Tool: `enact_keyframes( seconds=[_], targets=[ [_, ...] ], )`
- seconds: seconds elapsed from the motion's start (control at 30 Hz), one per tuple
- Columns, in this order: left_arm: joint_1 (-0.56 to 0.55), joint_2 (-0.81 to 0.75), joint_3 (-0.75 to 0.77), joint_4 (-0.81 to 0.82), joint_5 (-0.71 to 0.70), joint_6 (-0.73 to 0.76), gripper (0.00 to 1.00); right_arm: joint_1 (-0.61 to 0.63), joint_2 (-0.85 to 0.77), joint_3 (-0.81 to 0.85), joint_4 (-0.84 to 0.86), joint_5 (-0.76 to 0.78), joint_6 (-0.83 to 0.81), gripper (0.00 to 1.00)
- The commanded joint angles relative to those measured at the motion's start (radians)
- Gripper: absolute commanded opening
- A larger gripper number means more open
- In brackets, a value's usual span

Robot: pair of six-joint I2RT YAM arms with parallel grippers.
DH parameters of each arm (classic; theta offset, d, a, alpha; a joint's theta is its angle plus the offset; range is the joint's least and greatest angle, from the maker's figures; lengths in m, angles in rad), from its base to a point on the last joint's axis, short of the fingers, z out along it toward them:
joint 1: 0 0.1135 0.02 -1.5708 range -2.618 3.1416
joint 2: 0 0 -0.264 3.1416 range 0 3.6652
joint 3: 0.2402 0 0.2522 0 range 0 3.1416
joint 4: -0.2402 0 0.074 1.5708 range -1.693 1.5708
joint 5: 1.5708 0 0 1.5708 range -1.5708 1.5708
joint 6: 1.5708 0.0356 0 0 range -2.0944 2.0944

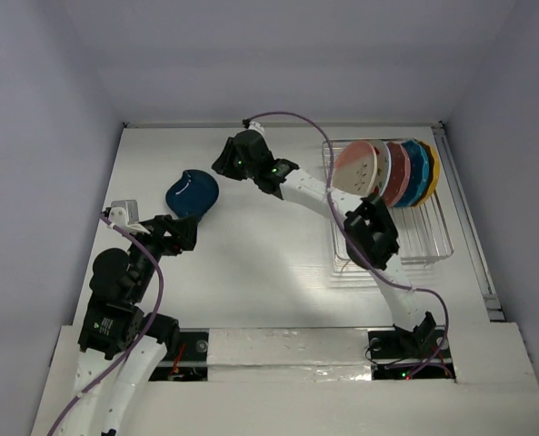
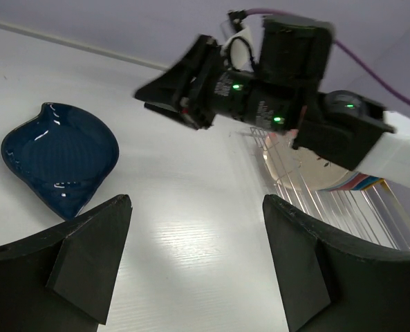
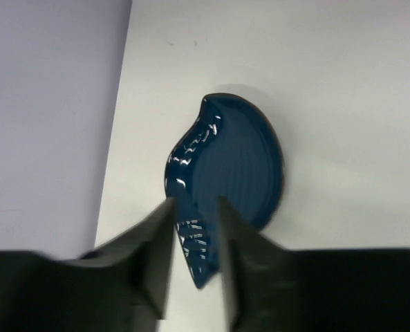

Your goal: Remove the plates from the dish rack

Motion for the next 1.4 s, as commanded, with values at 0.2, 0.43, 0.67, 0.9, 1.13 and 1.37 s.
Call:
enact_keyframes(
  seconds=[0.2,0.43,0.67,0.9,1.13,1.37],
  targets=[
    [-0.005,0.015,0.004,0.033,0.012,0.004,0.3,-0.025,-0.519,-0.43,0.009,0.314,-0.382,0.0],
    [0.004,0.021,0.003,0.039,0.007,0.004,0.09,-0.221,-0.948,-0.818,-0.147,0.463,-0.481,0.14],
    [0.004,0.037,0.006,0.036,0.018,0.01,0.38,-0.403,-1.187,-0.987,-0.157,0.393,-0.491,0.6],
    [0.014,0.043,0.003,0.041,0.033,0.009,0.53,-0.512,-1.144,-1.01,-0.114,0.293,-0.488,0.59],
    [0.014,0.049,0.001,0.043,0.038,0.01,0.59,-0.562,-1.022,-1.007,-0.034,0.198,-0.465,0.57],
    [0.014,0.048,0.001,0.046,0.039,0.01,0.59,-0.572,-0.924,-0.981,0.0,0.204,-0.468,0.52]
  ],
)
